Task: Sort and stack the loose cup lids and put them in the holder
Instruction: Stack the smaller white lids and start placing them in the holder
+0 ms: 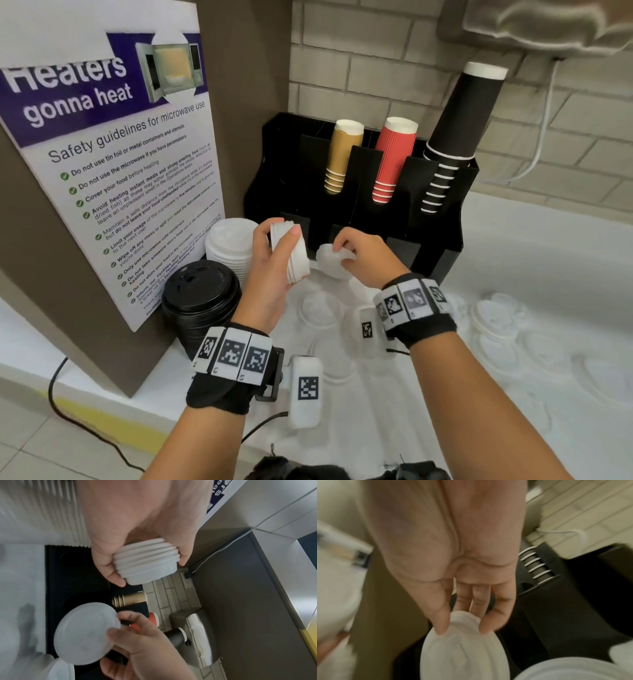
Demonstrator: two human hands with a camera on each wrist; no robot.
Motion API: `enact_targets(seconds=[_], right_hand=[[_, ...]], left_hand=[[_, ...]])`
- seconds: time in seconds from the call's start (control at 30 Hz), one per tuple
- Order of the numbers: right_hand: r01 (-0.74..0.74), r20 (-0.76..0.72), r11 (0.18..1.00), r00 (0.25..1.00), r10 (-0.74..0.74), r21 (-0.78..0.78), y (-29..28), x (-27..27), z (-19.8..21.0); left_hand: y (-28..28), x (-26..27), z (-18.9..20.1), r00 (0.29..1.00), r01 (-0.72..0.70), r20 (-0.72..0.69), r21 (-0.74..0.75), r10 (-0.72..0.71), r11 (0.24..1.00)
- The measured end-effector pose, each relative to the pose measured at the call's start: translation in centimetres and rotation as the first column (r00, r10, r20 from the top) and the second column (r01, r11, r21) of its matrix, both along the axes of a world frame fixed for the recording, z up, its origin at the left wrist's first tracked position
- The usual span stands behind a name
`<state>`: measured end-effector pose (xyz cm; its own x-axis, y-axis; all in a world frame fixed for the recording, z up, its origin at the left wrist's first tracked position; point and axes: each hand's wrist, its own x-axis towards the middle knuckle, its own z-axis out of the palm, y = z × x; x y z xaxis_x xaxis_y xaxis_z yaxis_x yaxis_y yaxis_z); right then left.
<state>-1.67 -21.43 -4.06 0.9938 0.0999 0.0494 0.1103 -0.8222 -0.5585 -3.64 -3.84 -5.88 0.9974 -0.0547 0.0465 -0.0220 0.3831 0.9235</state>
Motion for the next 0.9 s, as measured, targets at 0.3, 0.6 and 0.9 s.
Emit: enact_targets(seconds=[0.3, 0.6, 0.9], right_hand=[[-0.044, -0.12, 0.572, 0.962, 0.245, 0.819, -3.2, -5.5, 0.5], [0.027, -0.14, 0.664, 0.983, 0.117, 0.747, -1.9, -5.7, -0.5], [-0.079, -0.015, 0.69, 0.991, 0.13, 0.719, -0.9, -6.0, -0.3]], left_hand=[[-1.2, -0.8, -0.5, 0.979, 0.153, -0.134, -0.021, -0.154, 0.988], [-2.0, -1.7, 0.0, 0.903, 0.331, -0.216, -0.199, -0.37, 0.923], [-1.9, -1.8, -0.2, 0.947, 0.278, -0.136, -0.1, -0.29, 0.955]])
